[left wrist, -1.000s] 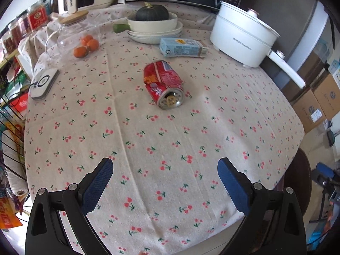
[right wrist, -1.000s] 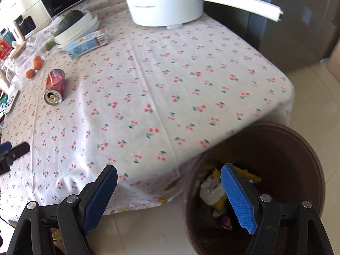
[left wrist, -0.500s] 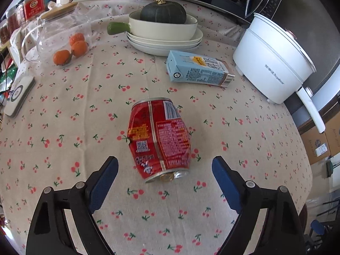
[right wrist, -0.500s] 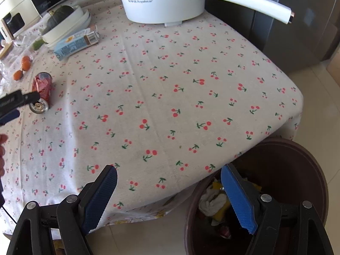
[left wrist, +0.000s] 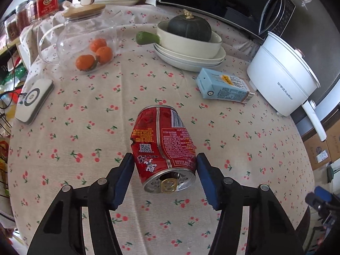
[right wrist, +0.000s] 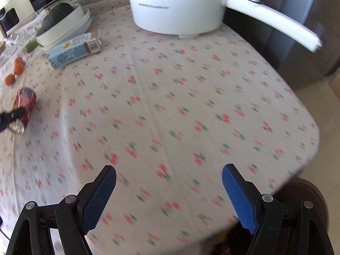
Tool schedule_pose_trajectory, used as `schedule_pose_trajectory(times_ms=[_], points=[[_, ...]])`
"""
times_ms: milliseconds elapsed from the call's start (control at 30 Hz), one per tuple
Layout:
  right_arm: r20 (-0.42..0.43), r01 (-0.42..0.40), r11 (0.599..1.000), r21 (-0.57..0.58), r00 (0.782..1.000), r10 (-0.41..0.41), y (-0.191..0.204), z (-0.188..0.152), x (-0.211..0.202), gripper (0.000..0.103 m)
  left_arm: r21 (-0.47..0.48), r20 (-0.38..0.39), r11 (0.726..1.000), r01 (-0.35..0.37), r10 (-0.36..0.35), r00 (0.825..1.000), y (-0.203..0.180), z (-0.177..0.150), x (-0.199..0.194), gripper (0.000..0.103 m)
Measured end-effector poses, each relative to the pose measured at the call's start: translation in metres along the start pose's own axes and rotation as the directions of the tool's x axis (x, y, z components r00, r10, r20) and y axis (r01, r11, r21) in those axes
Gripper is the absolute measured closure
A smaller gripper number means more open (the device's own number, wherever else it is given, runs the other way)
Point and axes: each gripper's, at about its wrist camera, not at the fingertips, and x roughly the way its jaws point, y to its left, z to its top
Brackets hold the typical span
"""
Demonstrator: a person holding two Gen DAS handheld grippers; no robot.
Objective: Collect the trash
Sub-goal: 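Grasp the blue milk carton with the right tool while the left tool holds the red can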
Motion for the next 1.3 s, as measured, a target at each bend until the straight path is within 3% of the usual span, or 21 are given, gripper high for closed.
schedule_pose_trajectory(times_ms=[200,300,400,467,567,667,833,967,1100,1133,1300], points=[[0.047,-0.138,0.987,-0.088,0.989,0.142,0.081,0.063,0.028,0.001,-0.026,0.007,1.0,0.016,-0.016,1.0,0.033,0.008,-0.005,0.041],[0.076,-0.137,0.98,-0.145,0.986,0.149,0.113,0.09,0.044,0.001,-0.034,0.015,0.999,0.002,-0.001,1.0,0.045,0.014,-0.004,0.041],[0.048,-0.141,0.975,-0.17,0.987,0.152,0.135,0.116,0.063,0.001,-0.074,0.019,0.997,0.011,-0.01,1.0,0.06,0.021,-0.002,0.041],[0.017,-0.087,0.989,-0.119,0.996,0.089,0.141,0.133,0.075,0.001,-0.1,0.019,0.995,0.019,-0.017,1.0,0.067,0.024,0.0,0.041],[-0.014,-0.132,0.991,0.026,0.991,0.132,0.144,0.155,0.089,0.001,-0.136,0.012,0.99,0.039,-0.037,0.999,0.075,0.026,0.002,0.041],[0.028,-0.072,0.99,0.124,0.997,0.069,0.143,0.175,0.098,0.001,-0.156,0.015,0.986,0.052,-0.05,0.999,0.079,0.027,0.002,0.041],[0.033,-0.065,0.944,0.322,0.998,0.058,0.121,0.195,0.124,0.001,-0.168,0.02,0.984,0.054,-0.052,0.998,0.083,0.031,0.004,0.041],[0.035,-0.044,0.91,0.413,0.999,0.032,0.112,0.203,0.143,0.01,-0.203,0.01,0.977,0.072,-0.071,0.997,0.088,0.032,0.01,0.041],[0.024,-0.071,0.875,0.478,0.997,0.067,0.11,0.203,0.16,0.013,-0.19,0.005,0.98,0.066,-0.066,0.998,0.085,0.03,0.013,0.041],[0.022,-0.064,0.876,0.479,0.998,0.061,0.112,0.203,0.162,0.014,-0.185,0.004,0.981,0.063,-0.063,0.998,0.085,0.03,0.013,0.041],[0.029,-0.042,0.907,0.42,0.999,0.032,0.128,0.193,0.162,0.037,-0.162,-0.004,0.986,0.044,-0.046,0.999,0.085,0.028,0.012,0.041]])
